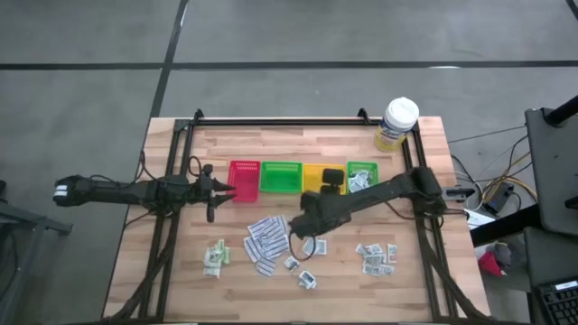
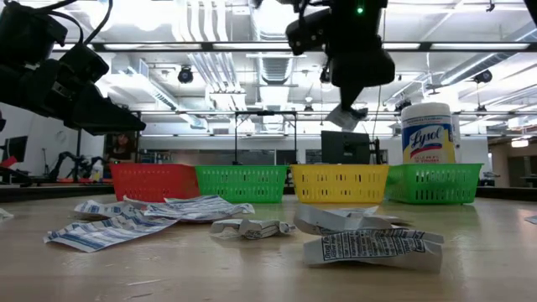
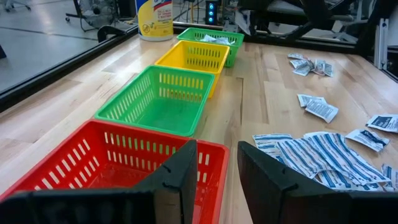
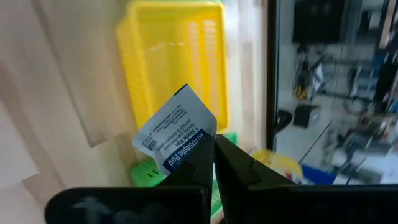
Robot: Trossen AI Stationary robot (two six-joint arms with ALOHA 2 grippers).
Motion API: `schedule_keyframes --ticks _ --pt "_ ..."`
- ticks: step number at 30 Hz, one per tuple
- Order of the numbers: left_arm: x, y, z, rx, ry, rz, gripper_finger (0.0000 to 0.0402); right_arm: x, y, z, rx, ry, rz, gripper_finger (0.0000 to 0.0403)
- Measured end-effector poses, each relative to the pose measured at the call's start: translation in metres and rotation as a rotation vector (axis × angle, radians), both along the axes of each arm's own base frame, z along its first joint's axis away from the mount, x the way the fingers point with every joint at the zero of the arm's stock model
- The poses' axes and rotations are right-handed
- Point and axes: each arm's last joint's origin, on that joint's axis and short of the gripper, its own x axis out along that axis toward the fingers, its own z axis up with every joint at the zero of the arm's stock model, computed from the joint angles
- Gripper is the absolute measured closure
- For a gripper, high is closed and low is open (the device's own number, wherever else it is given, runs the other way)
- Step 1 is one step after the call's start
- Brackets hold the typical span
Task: Pick & Place First Aid Supplies
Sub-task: Put the blue alcohol pad into the right green bin
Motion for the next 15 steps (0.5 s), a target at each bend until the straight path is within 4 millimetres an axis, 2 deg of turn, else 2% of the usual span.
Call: schedule_keyframes --ticks 6,15 --pt "0.000 0.000 0.000 0.000 0.000 0.000 0.0289 -0.033 -0.021 0.015 -0.009 -0.133 -0.179 0.0394" --pt "0.000 0.000 0.000 0.000 -0.001 0.000 0.0289 -0.108 -0.052 0.045 -0.002 -0.511 -0.584 0.0394"
